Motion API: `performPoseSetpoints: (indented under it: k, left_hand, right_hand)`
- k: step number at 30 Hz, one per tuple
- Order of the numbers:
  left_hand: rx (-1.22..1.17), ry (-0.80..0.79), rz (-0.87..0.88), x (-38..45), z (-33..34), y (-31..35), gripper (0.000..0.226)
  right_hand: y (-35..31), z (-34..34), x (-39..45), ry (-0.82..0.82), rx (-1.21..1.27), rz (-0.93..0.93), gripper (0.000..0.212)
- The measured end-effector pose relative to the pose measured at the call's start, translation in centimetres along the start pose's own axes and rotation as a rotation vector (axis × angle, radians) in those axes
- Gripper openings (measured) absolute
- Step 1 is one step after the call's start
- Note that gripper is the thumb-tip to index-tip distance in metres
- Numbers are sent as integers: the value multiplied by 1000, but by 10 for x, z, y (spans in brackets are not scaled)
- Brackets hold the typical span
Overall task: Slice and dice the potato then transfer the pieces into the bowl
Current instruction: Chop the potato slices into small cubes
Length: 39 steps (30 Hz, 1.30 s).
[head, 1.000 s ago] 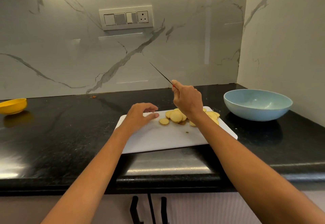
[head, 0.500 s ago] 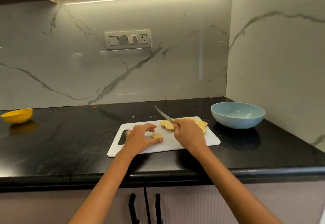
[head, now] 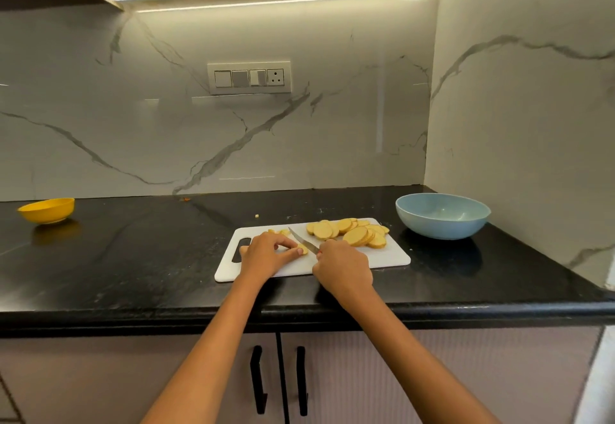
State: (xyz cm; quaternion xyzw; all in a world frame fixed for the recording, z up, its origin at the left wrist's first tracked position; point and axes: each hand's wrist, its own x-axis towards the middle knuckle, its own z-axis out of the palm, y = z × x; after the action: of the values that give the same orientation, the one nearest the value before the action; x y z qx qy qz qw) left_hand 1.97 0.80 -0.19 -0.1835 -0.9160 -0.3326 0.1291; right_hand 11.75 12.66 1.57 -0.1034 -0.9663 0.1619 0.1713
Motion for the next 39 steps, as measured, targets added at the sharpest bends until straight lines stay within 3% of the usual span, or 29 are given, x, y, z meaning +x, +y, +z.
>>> performPoseSetpoints:
  k: [24, 33, 39]
  left_hand:
    - [41, -22, -38, 1, 2, 0, 16]
    - [-61, 4, -8, 3, 4, -7, 15]
    - [-104, 28, -33, 2, 4, -6, 6]
  right_hand:
    - [-6, -6, -21, -21, -288, -193, 24]
    - [1, -5, -15, -22, -58, -14, 21]
    - [-5, -4, -16, -53, -64, -50, 23]
